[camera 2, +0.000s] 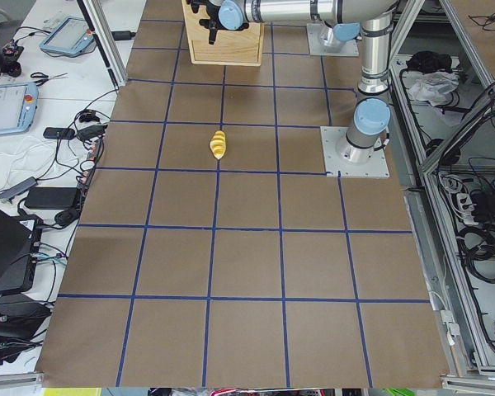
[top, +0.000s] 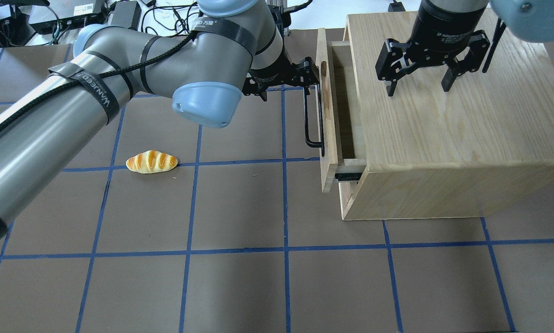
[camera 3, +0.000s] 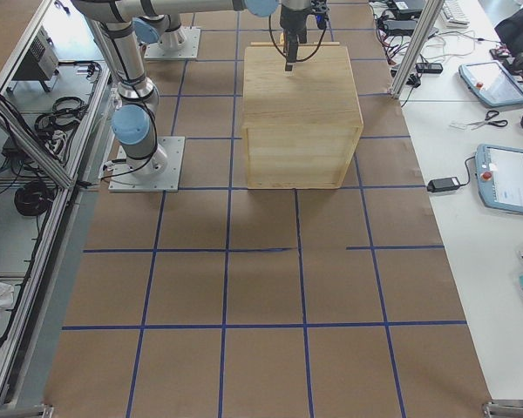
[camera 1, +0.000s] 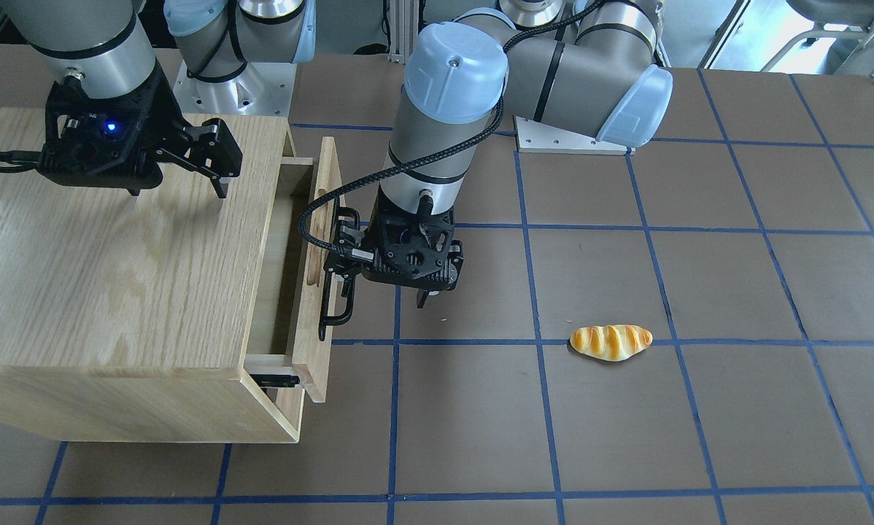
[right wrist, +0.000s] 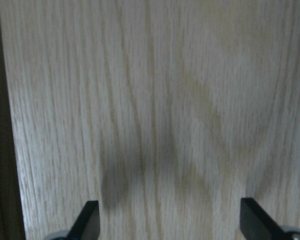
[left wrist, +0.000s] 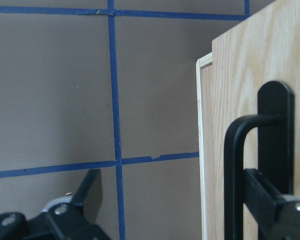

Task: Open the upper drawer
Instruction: 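Pull the handle with the left gripper, sliding the drawer outward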

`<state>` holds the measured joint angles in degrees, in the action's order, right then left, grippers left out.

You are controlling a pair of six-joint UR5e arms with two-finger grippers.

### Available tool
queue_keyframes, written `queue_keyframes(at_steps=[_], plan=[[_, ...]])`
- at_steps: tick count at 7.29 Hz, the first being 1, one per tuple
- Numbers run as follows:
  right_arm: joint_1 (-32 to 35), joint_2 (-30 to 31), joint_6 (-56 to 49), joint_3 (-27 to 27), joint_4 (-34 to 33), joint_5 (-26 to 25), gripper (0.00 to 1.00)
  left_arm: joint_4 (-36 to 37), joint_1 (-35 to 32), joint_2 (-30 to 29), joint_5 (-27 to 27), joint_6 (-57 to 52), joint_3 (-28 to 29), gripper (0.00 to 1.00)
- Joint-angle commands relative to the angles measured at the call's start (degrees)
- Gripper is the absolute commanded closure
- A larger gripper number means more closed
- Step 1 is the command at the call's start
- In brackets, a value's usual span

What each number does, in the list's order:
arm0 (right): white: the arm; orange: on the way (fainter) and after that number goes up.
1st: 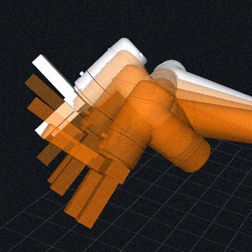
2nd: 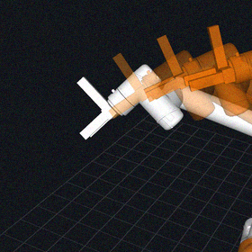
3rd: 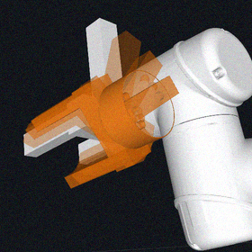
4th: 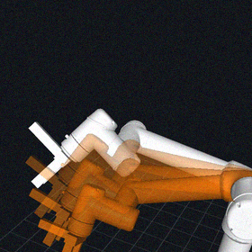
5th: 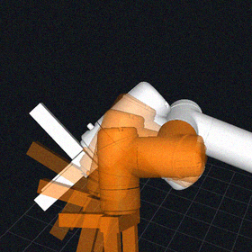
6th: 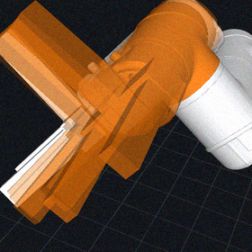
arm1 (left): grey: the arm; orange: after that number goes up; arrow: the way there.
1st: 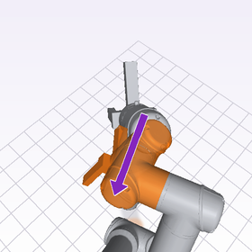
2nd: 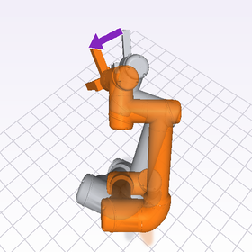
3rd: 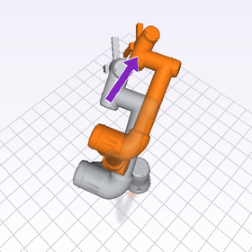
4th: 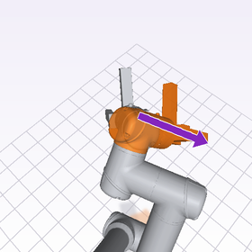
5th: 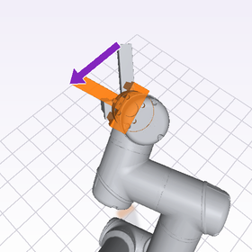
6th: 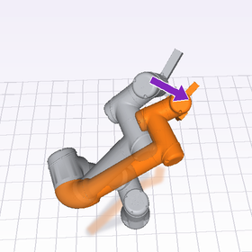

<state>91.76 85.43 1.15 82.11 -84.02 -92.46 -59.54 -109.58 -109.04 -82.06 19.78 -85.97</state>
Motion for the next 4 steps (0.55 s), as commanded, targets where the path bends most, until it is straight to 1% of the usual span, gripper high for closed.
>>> queue_keyframes(at_steps=[1,4], plan=[[0.0,0.0,-0.1,0.0,0.0,0.0,0.00,-1.1,0.6,0.6,-0.1,-0.8,-0.4,0.00],[0.0,0.0,-0.1,0.1,0.0,0.0,0.00,-3.2,1.6,1.3,-0.1,-2.6,-0.6,0.00]])
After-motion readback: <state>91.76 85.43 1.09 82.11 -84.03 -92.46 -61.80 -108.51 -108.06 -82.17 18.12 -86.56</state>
